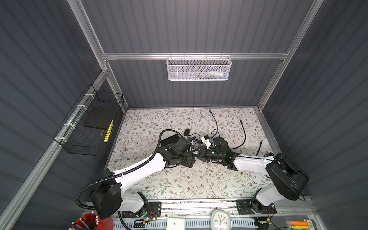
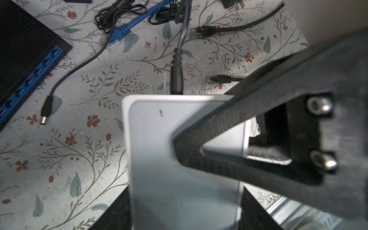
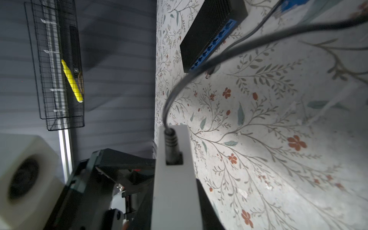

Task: Insert the plug into the switch port
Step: 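Tilt the router upright with the left gripper while the right gripper rises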

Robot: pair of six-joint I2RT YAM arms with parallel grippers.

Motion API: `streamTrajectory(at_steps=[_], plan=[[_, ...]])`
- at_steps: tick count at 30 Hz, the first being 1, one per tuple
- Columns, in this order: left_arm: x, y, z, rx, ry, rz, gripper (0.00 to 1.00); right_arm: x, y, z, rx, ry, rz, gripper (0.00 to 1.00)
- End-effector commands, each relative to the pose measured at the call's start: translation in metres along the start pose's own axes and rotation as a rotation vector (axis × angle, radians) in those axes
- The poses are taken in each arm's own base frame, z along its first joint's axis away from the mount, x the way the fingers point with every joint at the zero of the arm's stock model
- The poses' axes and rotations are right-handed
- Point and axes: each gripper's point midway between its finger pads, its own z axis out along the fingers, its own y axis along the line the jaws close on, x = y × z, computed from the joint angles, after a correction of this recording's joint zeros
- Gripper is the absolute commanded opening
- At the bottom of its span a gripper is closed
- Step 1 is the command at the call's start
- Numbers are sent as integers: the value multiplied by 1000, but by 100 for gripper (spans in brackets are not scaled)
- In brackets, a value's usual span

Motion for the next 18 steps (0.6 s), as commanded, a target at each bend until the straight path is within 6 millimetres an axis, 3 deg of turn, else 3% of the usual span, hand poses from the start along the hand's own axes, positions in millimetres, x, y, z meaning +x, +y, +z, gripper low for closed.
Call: streamTrajectory(at_steps=[1,3,5,9,13,18], plan=[[-17,-10,-11,19,-60,40,58,-1,16,-2,-59,-6,-3,14],[-23,-7,-18,2,-90,29,85,-6,14,-8,-54,-28,-6,12],[-29,-6,-25,-1,-120,13,97,-14,13,-16,-45,-59,-8,10],[-48,3,-40,48,-181,-92,100,-32,21,-38,-78,-134,-37,9],[-77,13,-56,237,-290,-294,99,-49,35,-61,-110,-200,-95,8],[-110,-5,-58,419,-386,-429,91,-69,63,-89,-183,-298,-179,8]])
